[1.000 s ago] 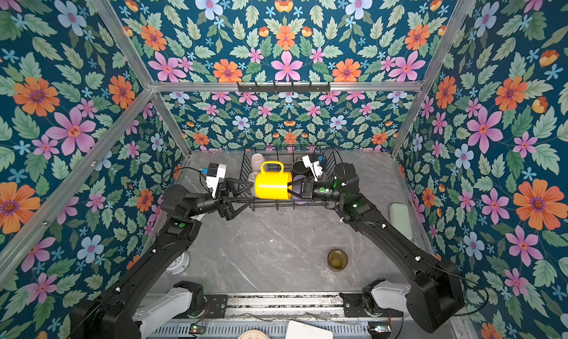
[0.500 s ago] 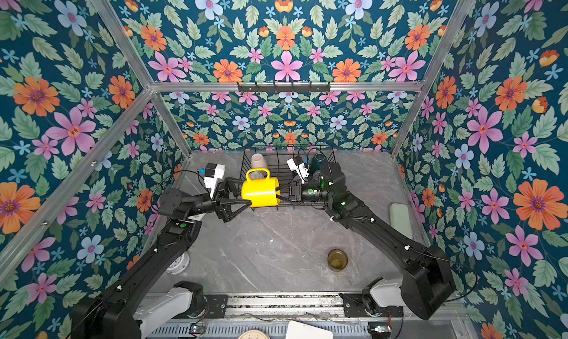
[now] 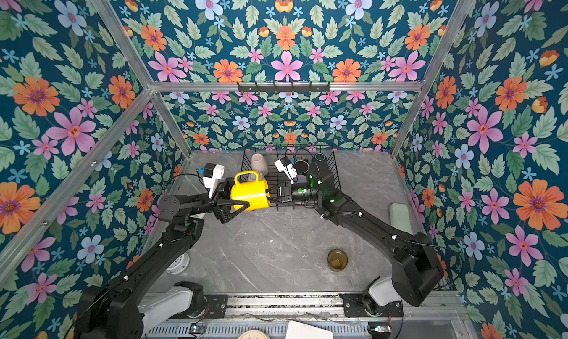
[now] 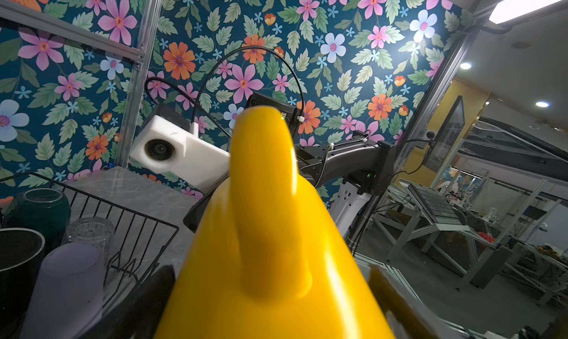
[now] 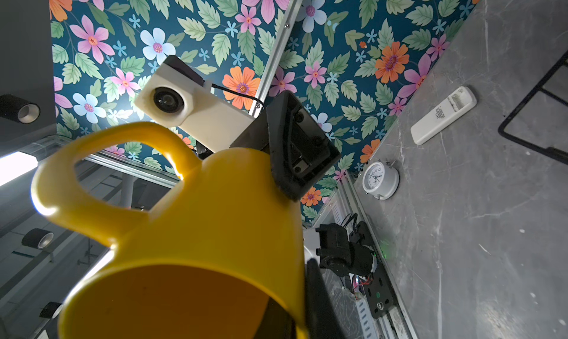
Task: Load the cups into the dish rack
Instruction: 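Close the left gripper on the yellow mug held by the right gripper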
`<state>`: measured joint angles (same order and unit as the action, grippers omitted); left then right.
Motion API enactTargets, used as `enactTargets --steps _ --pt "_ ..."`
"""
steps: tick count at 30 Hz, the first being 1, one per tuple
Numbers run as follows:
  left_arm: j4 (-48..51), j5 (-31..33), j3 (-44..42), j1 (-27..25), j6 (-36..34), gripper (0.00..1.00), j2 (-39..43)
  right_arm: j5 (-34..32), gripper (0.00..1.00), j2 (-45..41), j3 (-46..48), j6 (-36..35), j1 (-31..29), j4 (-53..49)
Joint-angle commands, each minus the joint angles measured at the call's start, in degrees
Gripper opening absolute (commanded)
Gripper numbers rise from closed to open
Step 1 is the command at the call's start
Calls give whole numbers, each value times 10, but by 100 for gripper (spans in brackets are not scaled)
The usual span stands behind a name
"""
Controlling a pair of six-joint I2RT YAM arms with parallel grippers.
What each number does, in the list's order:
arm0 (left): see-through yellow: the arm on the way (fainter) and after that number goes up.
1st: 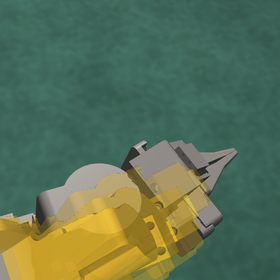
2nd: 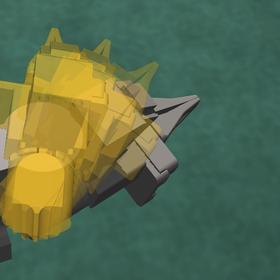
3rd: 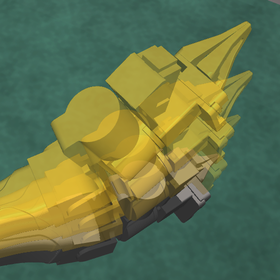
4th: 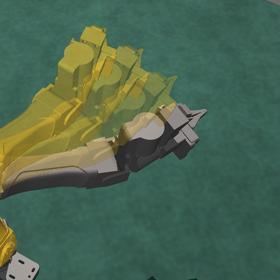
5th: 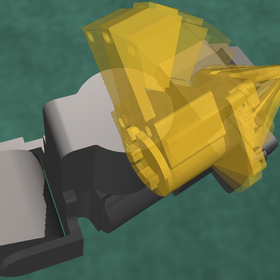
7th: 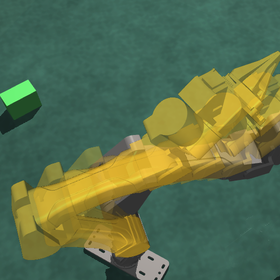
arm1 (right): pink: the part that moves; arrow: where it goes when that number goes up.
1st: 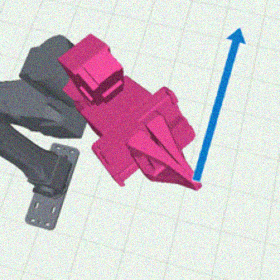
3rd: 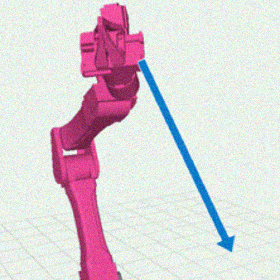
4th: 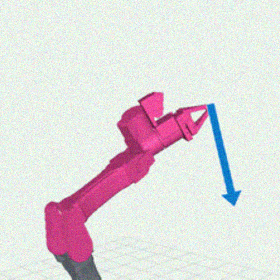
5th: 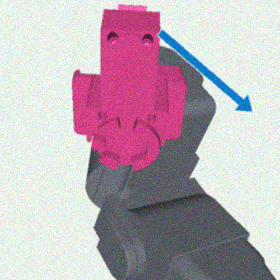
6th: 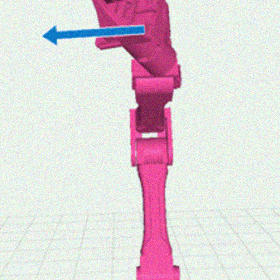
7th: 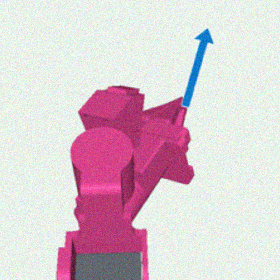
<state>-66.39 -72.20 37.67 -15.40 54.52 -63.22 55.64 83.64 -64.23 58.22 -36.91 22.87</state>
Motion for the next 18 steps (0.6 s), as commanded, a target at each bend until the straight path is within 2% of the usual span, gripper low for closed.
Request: enactTargets --steps 1,7,12,18 --pt "-78 -13 0 1 47 97 -7 11 0 4 -12 12 -3 57" --pt "-149 -22 0 0 101 94 -26 14 0 14 -21 13 -4 58" --pt "-204 -25 1 0 144 88 -41 15 0 19 -24 15 -4 58" --pt "-222 -29 8 0 165 70 -52 14 0 22 -25 15 -4 57"
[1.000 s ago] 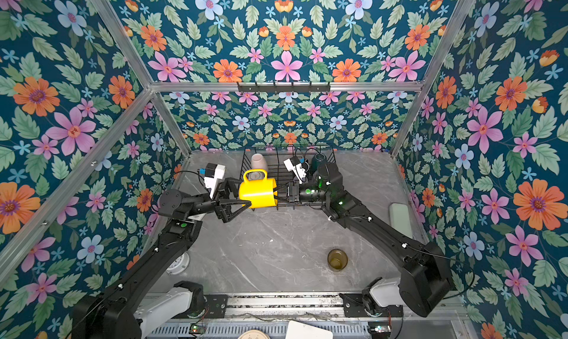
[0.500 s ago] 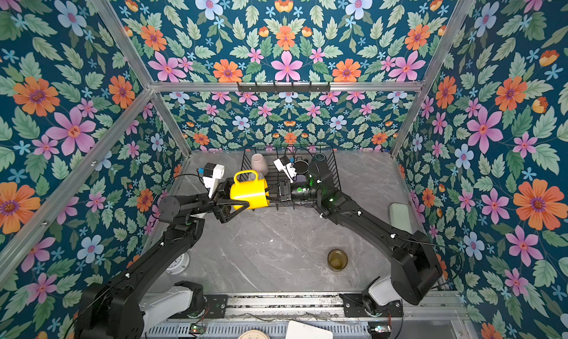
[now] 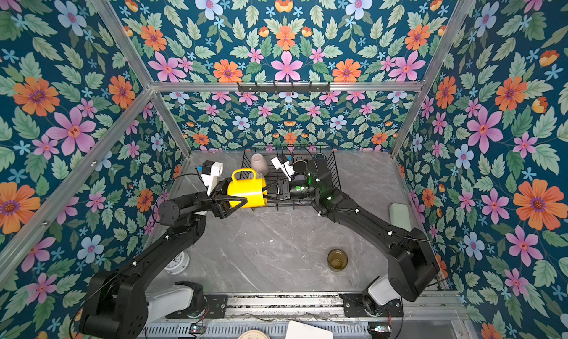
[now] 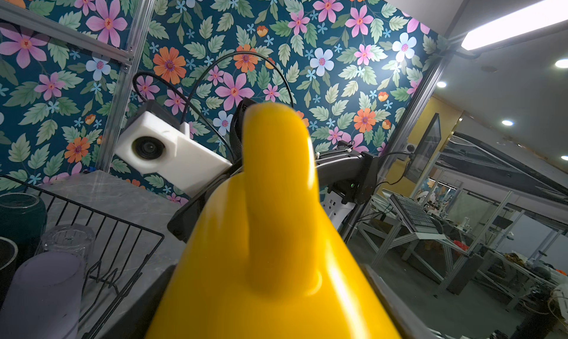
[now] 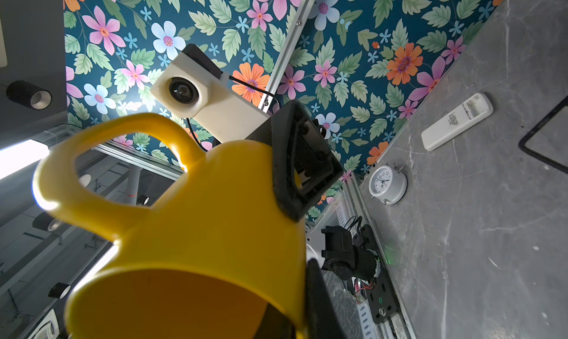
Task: Load the cups into the dish rack
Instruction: 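Close the left gripper on the yellow mug held by the right gripper, then open and withdraw the right gripper while the left gripper carries the mug rackward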
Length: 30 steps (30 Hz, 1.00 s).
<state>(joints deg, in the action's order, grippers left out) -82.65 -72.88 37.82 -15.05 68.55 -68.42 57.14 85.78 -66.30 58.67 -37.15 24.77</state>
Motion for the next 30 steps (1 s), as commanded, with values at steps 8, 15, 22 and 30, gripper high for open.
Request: enactTargets --steps 8,15,22,30 --pt "-60 -23 10 -3 29 45 4 -13 0 -5 -3 2 -1 20" --pt "-52 -21 14 -3 26 15 7 -32 9 -20 -3 -20 -1 -20" --pt "36 -9 23 -2 -35 0 19 -70 48 -76 20 -44 23 -83" --pt "673 143 142 -3 -460 0 69 -220 72 -221 74 -143 92 -287"
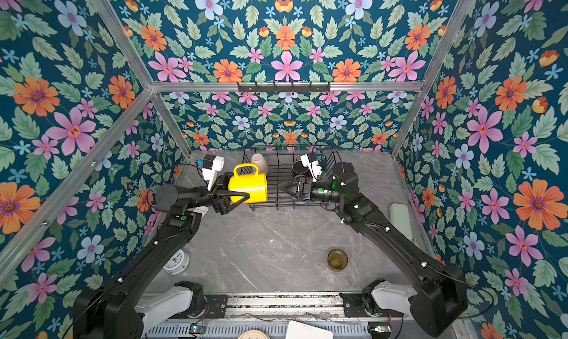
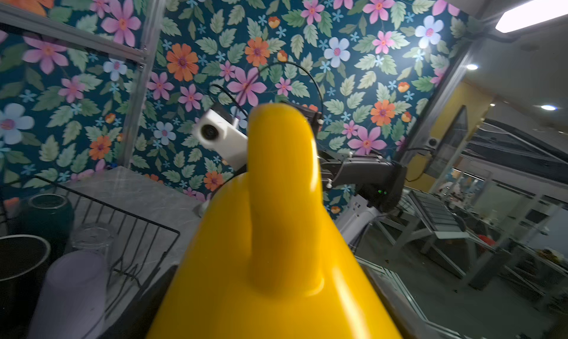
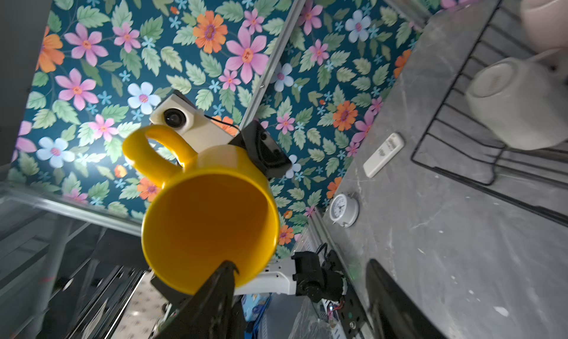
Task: Load the cups into the dish rack
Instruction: 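Open and withdraw the right gripper while the left gripper carries the mug rackward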
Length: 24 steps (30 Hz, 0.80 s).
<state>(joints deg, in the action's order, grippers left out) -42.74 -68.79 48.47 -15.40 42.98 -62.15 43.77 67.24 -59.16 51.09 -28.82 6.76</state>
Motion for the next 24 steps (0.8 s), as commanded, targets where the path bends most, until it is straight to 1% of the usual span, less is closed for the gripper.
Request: enactTargets --steps 1,3,4,5,9,11,13,16,19,24 --pt "317 124 54 0 -226 0 1 -128 74 -52 0 -94 14 -158" --pt "371 152 87 0 -246 0 -18 -190 75 -79 -7 -132 22 -230" --pt "389 166 103 -1 -247 0 -30 -204 75 -87 -8 -143 37 -257" --pt "406 179 116 -1 -248 0 -41 -204 75 -92 -7 -146 53 -276" --pt "483 253 176 -2 -252 0 -90 -172 70 -93 4 -159 153 -333" --pt "511 285 197 -4 -253 0 -109 -176 68 -86 10 -180 189 -351" --pt "524 303 213 -7 -250 0 -121 -191 66 -68 6 -207 219 -373" --pt "526 308 226 -12 -248 0 -129 -227 63 -33 -4 -245 241 -389" --pt "537 322 241 -16 -249 0 -136 -260 58 14 -11 -274 254 -382" --pt "564 361 257 -21 -254 0 -139 -313 54 76 -14 -297 256 -335"
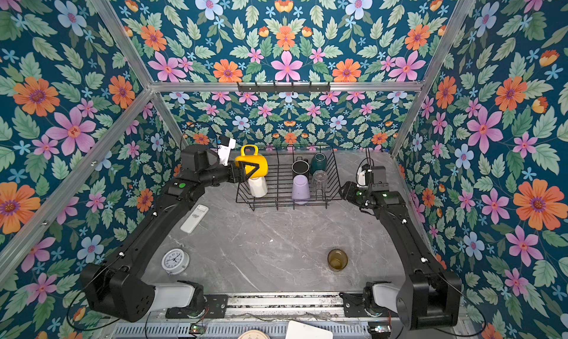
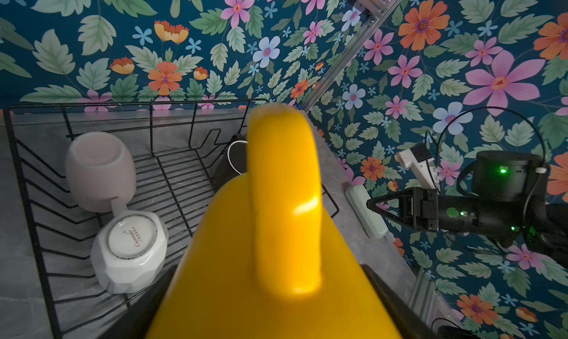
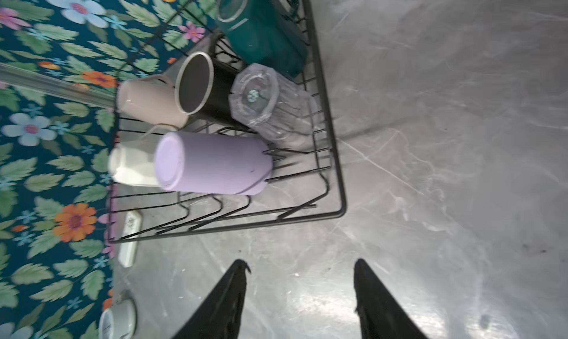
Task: Load the cups into the dish rack
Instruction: 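Open and withdraw the right gripper while the left gripper carries the mug rackward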
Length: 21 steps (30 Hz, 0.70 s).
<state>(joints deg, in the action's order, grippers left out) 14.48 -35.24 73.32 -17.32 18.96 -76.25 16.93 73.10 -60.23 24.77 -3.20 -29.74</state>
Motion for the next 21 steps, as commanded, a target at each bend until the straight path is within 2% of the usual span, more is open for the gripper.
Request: enactTargets --steps 1,10,18,21 --pt "-7 26 10 -2 -15 0 4 -51 54 29 -6 -41 0 40" --pt "-3 45 6 -2 -12 0 9 -43 44 126 -50 -82 0 85" --pt "-4 44 8 -3 -9 0 4 -13 43 190 -70 -93 0 102" --pt "-4 44 7 -3 -9 0 3 -9 38 210 -74 -95 0 105"
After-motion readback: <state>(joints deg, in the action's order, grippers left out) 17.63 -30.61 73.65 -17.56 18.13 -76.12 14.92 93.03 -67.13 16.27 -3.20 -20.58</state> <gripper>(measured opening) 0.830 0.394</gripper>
